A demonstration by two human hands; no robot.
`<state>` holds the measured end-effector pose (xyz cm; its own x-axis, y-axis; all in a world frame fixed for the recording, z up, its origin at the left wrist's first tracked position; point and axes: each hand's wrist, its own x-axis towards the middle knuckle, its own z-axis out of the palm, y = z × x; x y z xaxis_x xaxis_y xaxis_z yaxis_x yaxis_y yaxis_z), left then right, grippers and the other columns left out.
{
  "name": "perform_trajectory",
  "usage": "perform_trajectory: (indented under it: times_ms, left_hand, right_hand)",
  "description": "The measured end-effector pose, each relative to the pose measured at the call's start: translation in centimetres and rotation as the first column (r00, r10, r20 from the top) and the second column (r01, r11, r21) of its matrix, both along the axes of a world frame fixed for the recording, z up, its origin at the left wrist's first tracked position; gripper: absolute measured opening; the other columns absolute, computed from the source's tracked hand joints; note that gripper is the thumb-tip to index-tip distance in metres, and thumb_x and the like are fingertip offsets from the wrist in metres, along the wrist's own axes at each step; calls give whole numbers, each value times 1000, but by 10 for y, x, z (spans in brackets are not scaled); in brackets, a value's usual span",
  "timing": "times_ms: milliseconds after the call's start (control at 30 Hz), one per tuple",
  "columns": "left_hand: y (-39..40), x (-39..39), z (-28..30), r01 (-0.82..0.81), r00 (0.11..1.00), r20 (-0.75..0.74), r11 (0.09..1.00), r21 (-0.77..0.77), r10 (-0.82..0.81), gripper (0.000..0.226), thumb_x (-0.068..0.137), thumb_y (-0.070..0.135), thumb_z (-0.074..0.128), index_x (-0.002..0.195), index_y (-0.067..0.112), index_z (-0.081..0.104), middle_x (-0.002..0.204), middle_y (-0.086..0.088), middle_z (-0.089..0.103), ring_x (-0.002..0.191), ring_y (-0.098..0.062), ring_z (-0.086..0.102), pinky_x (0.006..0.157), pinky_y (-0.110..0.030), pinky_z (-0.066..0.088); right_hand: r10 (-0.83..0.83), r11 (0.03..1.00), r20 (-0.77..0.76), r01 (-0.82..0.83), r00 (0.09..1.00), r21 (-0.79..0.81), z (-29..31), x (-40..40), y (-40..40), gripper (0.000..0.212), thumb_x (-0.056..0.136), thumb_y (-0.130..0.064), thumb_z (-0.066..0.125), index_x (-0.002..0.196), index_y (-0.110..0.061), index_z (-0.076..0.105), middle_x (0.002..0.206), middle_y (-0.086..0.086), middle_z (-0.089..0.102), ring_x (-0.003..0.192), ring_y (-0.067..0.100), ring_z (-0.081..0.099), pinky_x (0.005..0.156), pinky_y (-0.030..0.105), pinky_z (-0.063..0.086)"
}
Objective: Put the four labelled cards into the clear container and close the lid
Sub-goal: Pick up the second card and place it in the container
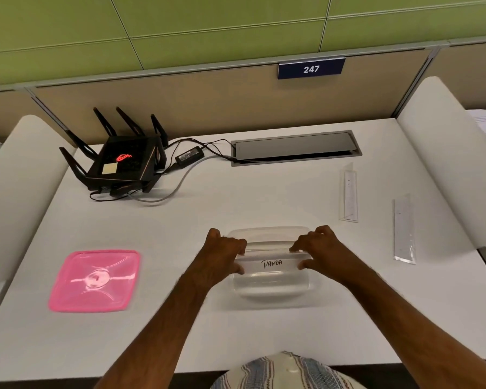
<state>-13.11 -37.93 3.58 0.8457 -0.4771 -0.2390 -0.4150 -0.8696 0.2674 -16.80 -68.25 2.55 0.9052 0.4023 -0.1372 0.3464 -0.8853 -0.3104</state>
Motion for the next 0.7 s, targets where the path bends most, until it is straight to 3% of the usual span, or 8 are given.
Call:
perform_trajectory:
  times_ms: [100, 233, 300, 367, 400, 467, 533, 700]
  left_hand:
    - [-2, 0, -6, 53, 999, -5, 998, 28, -53, 39, 74, 44, 82, 100, 28, 58, 87, 14, 66, 90, -12, 15, 62, -21, 26]
    - [-11, -3, -7, 75, 997, -1, 996, 53, -75, 24, 80, 28, 79, 96, 21, 63, 93, 7, 67, 95, -18, 29, 70, -24, 38]
    - [-17, -3, -7, 131, 990, 35, 984, 122, -136, 16, 83, 22, 75, 95, 17, 66, 92, 5, 70, 97, -22, 35, 73, -29, 39]
    - [-21, -2, -9, 178, 980, 55, 968, 178, -190, 12, 84, 18, 72, 95, 15, 69, 92, 2, 72, 91, -22, 35, 72, -28, 30]
    - [-23, -1, -11, 210, 971, 66, 955, 211, -228, 11, 84, 18, 73, 94, 15, 70, 91, 0, 72, 88, -22, 37, 72, -28, 26]
    - [-26, 1, -15, 260, 954, 78, 927, 269, -290, 10, 82, 15, 74, 92, 14, 71, 90, -3, 72, 84, -23, 41, 74, -28, 23]
    - [-28, 2, -20, 282, 947, 64, 910, 305, -315, 10, 82, 12, 74, 91, 12, 70, 89, -4, 71, 88, -26, 49, 79, -28, 25]
    - [-30, 5, -31, 350, 914, 52, 847, 399, -402, 10, 84, 17, 73, 91, 12, 68, 88, -9, 71, 80, -27, 62, 94, -35, 27]
  right_hand:
    - [17, 1000, 23, -17, 1000, -9, -2, -3, 2, 41, 83, -36, 79, 122, -28, 70, 116, -10, 72, 108, 17, 62, 102, 25, 18]
    - [116, 974, -9, -115, 993, -193, -6, -4, 6, 39, 93, -33, 69, 131, -26, 67, 126, -7, 70, 113, 21, 61, 108, 28, 23]
    - [152, 969, 19, -146, 988, -198, -8, -6, 7, 34, 86, -25, 77, 120, -19, 75, 112, -1, 76, 100, 24, 69, 107, 35, 35]
    - [198, 954, 50, -181, 979, -237, -9, -4, 10, 34, 70, -19, 91, 102, -18, 81, 93, -2, 79, 82, 19, 74, 99, 36, 48]
    - [214, 942, 40, -195, 976, -274, -10, -3, 11, 34, 72, -17, 89, 105, -18, 80, 95, -3, 79, 85, 17, 73, 102, 35, 47]
    - [197, 928, -29, -196, 980, -318, -18, -2, 13, 31, 91, -14, 70, 122, -16, 72, 114, 1, 75, 105, 22, 69, 115, 33, 29]
    - [197, 897, -59, -204, 979, -391, -24, 1, 15, 30, 97, -12, 58, 125, -16, 67, 119, 2, 73, 110, 23, 66, 118, 30, 19]
    - [206, 837, -101, -228, 973, -497, -26, 4, 22, 24, 99, -14, 52, 118, -16, 66, 116, 2, 72, 107, 25, 65, 114, 28, 24]
